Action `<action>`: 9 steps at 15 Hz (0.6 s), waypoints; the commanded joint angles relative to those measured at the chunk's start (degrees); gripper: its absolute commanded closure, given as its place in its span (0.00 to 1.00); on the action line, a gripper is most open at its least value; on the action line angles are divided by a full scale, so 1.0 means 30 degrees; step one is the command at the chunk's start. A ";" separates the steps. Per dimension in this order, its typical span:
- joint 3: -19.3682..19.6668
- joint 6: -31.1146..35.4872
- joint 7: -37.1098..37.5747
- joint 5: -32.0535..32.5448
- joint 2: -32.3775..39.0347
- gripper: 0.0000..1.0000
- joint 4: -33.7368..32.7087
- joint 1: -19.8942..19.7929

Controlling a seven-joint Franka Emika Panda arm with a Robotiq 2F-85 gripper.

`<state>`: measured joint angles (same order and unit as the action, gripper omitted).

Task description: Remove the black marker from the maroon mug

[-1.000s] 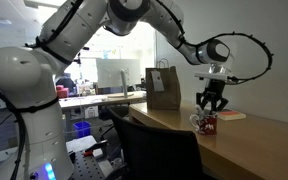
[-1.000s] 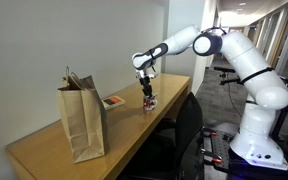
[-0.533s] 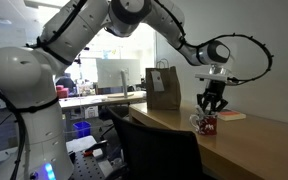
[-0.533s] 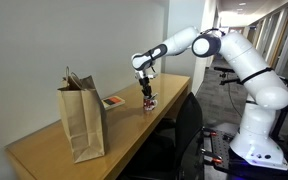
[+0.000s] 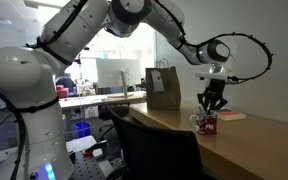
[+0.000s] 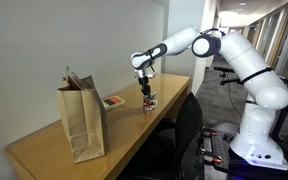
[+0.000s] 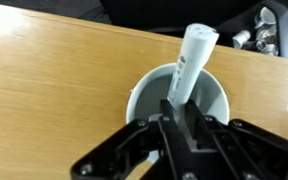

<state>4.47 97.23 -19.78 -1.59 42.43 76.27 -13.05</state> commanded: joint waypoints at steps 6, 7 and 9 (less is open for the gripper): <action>-0.0345 -0.0049 0.0911 -0.0212 -0.1162 0.95 0.0607 0.0020; -0.0257 0.0093 0.1174 0.0020 -0.1538 0.95 0.0907 0.0177; -0.0149 0.0260 0.1856 0.0221 -0.2314 0.95 0.1442 0.0402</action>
<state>3.75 97.23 -17.45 -1.48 39.81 76.44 -12.73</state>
